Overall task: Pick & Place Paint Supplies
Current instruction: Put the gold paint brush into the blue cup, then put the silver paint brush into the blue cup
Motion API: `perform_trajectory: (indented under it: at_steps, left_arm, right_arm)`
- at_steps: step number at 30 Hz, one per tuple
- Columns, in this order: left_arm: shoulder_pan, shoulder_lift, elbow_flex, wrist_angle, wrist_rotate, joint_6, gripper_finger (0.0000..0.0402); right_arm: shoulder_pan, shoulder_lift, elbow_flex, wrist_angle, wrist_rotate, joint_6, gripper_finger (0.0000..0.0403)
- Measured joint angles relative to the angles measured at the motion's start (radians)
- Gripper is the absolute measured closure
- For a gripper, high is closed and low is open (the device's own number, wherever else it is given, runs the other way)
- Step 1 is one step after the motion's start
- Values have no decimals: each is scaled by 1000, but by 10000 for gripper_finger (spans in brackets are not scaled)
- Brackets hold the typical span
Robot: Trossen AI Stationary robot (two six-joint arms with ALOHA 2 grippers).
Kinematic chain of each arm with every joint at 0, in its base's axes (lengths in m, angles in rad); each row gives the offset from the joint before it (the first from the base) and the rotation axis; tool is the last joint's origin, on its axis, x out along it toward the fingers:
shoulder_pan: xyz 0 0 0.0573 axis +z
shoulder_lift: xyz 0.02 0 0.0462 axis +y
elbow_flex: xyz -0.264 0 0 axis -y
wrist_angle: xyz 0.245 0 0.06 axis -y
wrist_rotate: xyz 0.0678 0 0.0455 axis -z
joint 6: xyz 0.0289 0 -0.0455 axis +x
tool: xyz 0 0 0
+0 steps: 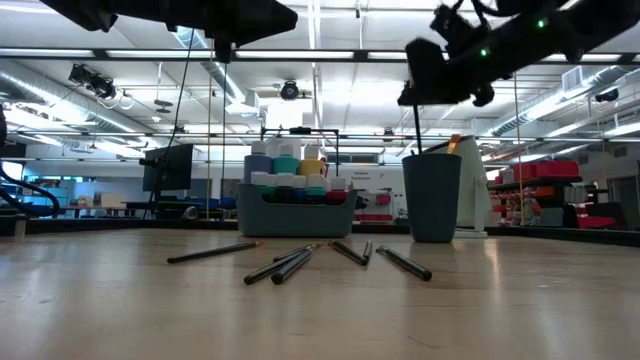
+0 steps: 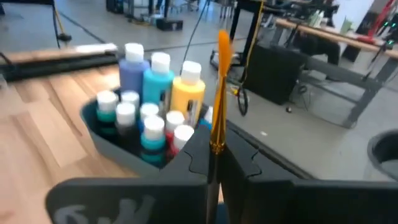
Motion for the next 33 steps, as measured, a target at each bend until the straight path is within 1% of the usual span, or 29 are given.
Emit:
perform_trajectory:
  at_steps: [2,8,12,15,18,21,23,25,27,29,31,33]
  left_arm:
    - [0,0,0,-35,9,-44,339]
    - [0,0,0,-220,31,-188,328]
    - [0,0,0,-344,41,-280,319]
    - [1,0,0,-424,110,-350,312]
    - [1,0,0,-500,241,-420,308]
    - [6,0,0,-579,412,-457,308]
    - [6,0,0,-633,467,-498,308]
    - [8,0,0,-681,513,-582,308]
    - [8,0,0,-728,577,-653,308]
    - [1,0,0,-787,638,-732,307]
    - [-12,7,1,-860,690,-816,307]
    - [-35,11,1,-960,726,-916,307]
  right_arm:
    - [-8,0,-23,-6,-21,18,383]
    - [-10,0,-94,-8,-113,95,333]
    - [-10,1,-109,-4,-124,105,312]
    - [-10,1,-110,6,-124,105,300]
    - [-7,1,-110,49,-151,102,289]
    - [-6,1,-110,191,-265,96,281]
    - [-6,1,-110,321,-380,74,279]
    - [-4,1,-110,407,-516,42,278]
    - [1,1,-110,448,-641,23,278]
    - [6,1,-110,457,-737,1,278]
    - [5,1,-110,456,-789,-25,277]
    - [4,1,-110,457,-793,-52,277]
